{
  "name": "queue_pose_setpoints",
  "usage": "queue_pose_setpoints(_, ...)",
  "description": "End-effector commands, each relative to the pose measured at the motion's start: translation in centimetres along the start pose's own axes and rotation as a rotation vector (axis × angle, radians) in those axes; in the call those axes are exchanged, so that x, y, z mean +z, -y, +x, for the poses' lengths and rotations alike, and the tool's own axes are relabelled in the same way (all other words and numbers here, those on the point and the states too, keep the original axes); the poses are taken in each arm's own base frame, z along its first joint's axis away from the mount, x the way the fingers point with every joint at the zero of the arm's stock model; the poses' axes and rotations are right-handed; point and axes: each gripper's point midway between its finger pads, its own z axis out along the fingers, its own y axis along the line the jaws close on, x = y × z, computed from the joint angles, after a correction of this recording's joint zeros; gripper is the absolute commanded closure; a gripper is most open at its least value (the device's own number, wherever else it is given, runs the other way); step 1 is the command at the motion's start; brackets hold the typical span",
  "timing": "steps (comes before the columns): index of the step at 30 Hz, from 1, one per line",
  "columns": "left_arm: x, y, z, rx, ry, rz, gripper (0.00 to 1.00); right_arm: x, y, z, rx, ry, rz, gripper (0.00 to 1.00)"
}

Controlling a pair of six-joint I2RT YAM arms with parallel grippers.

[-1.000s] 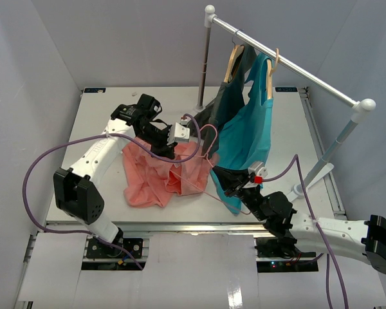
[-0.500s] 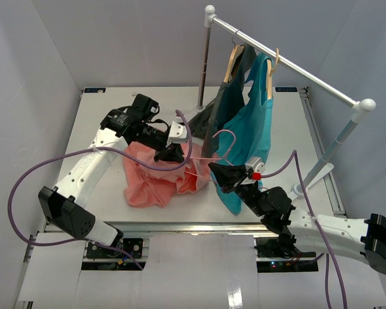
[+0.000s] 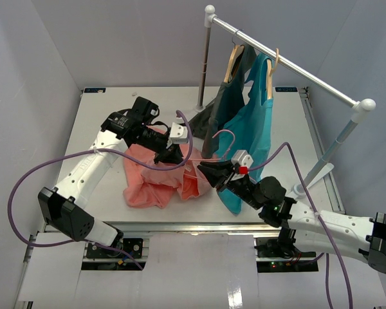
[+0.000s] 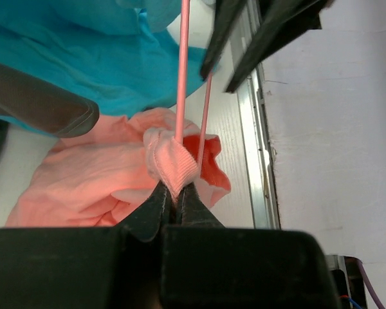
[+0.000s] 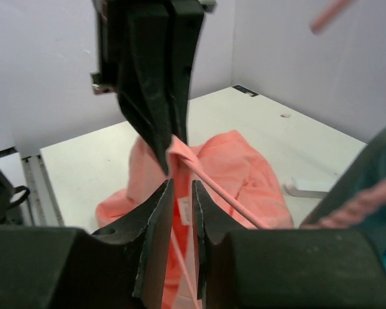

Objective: Place the t-shirt on the hanger

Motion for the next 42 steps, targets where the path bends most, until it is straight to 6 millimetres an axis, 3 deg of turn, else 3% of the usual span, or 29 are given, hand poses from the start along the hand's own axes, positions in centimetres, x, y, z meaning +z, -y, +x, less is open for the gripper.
queue_pose_setpoints(1, -0.2, -0.9, 0.0, 0.032, -0.002, -0.067, 1.0, -0.9, -2.9, 0.1, -0.02, -0.131, -0.18, 0.63)
queue_pose_setpoints(4, -0.2, -1.6, 1.1, 0.032, -0.025, -0.128, 1.0, -1.7, -4.3, 0.6, -0.018, -0.216, -0.267, 0.52)
queue_pose_setpoints(6, -0.1, -1.8, 1.9, 0.02, -0.048, -0.147, 1.0, -1.8, -4.2, -0.2, -0.015, -0.229, -0.259, 0.5)
queue_pose_setpoints(9, -0.2, -1.9, 2.6, 0.007, -0.074, -0.16, 1.0, -2.3, -2.6, -1.8, -0.023, -0.227, -0.173, 0.48)
queue_pose_setpoints(13, -0.6, -2.0, 3.0, 0.005, -0.092, -0.198, 1.0, -3.2, 1.9, -3.7, -0.071, -0.237, 0.066, 0.41)
queue_pose_setpoints(16, -0.7, -1.8, 3.7, -0.003, -0.124, -0.198, 1.0, -3.6, 3.6, -3.4, -0.106, -0.295, 0.133, 0.37)
queue_pose_setpoints(20, -1.0, -1.2, 2.5, 0.041, -0.081, -0.195, 1.0, -3.7, 4.0, -2.5, -0.082, -0.331, 0.085, 0.34)
queue_pose_setpoints(23, -1.4, -0.8, 1.9, 0.065, -0.062, -0.199, 1.0, -3.7, 5.8, -1.4, -0.076, -0.386, 0.134, 0.32)
queue_pose_setpoints(27, -1.8, -0.2, 1.2, 0.066, -0.054, -0.188, 1.0, -3.1, 5.8, -0.6, -0.056, -0.411, 0.046, 0.32)
queue_pose_setpoints(31, -2.0, 0.4, 0.3, 0.095, -0.014, -0.179, 1.0, -2.0, 5.0, -0.3, -0.056, -0.408, -0.046, 0.41)
queue_pose_setpoints(35, -2.0, 0.6, -1.2, 0.126, 0.04, -0.157, 1.0, -1.0, 4.0, 0.1, -0.043, -0.394, -0.114, 0.71)
queue_pose_setpoints(37, -2.0, 0.9, -2.1, 0.141, 0.071, -0.138, 1.0, -0.1, 3.5, -0.1, -0.039, -0.373, -0.152, 0.81)
queue_pose_setpoints(42, -2.1, 2.0, -3.7, 0.179, 0.14, -0.085, 1.0, 1.2, 3.1, 0.6, -0.011, -0.37, -0.181, 0.92)
